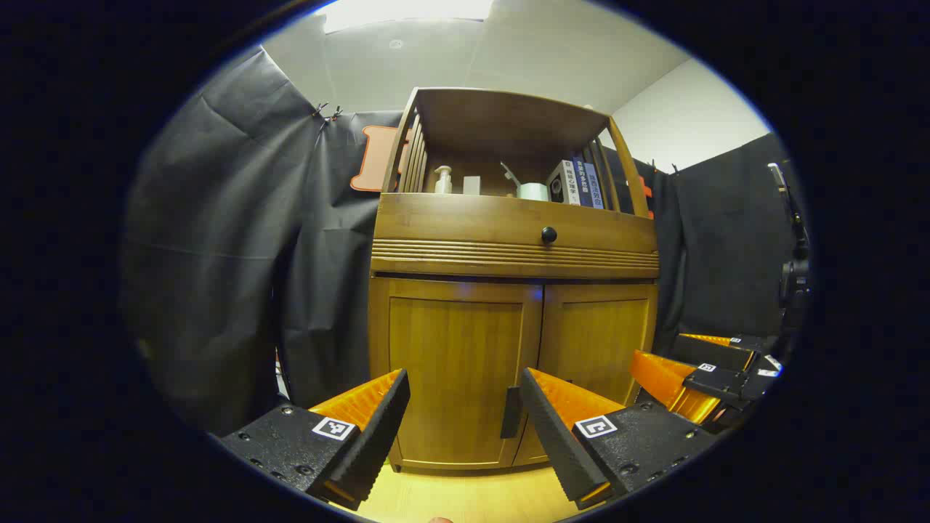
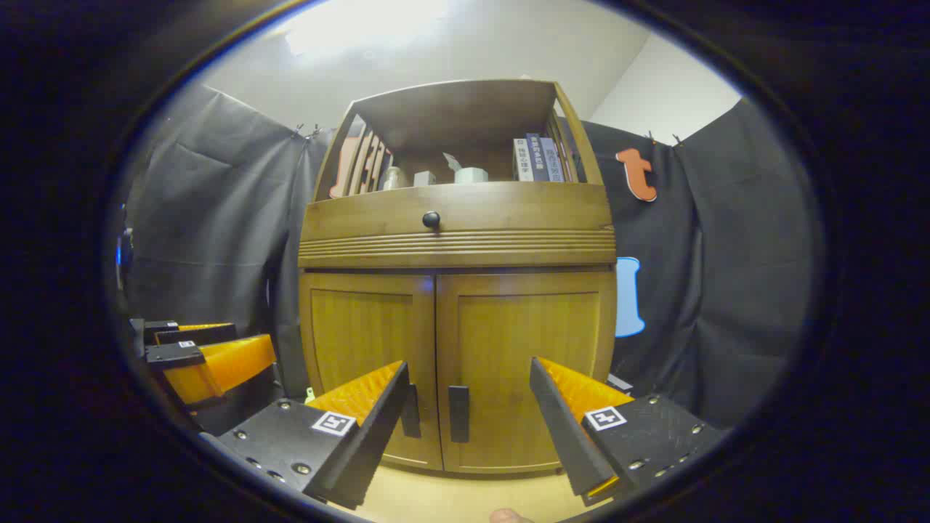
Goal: Open the right door of the double-door shoe cabinet with the right hand, and open the left door with the left hand.
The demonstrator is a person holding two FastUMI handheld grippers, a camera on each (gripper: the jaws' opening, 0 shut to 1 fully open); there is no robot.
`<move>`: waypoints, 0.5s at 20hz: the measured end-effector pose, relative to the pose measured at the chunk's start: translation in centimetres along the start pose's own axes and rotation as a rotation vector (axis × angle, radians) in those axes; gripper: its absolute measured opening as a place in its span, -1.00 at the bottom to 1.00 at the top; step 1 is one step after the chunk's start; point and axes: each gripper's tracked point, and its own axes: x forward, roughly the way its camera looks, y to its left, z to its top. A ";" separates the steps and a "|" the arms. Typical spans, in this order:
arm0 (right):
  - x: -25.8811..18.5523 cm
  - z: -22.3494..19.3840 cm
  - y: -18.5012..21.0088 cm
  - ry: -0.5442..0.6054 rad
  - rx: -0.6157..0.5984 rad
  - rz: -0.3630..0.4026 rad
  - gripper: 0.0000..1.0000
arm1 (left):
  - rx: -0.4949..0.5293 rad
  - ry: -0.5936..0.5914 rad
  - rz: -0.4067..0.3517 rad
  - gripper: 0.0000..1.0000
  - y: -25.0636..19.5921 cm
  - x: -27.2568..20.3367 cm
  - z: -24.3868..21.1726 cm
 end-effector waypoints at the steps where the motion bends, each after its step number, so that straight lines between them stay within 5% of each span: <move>1: -0.3 0.0 -0.3 0.002 -0.002 -0.010 0.97 | 0.004 -0.005 0.003 0.87 -0.1 -0.4 0.4; 10: -0.3 1.5 -0.9 -0.025 0.000 -0.037 0.98 | 0.089 -0.081 -0.043 0.87 -2.4 -0.2 3.9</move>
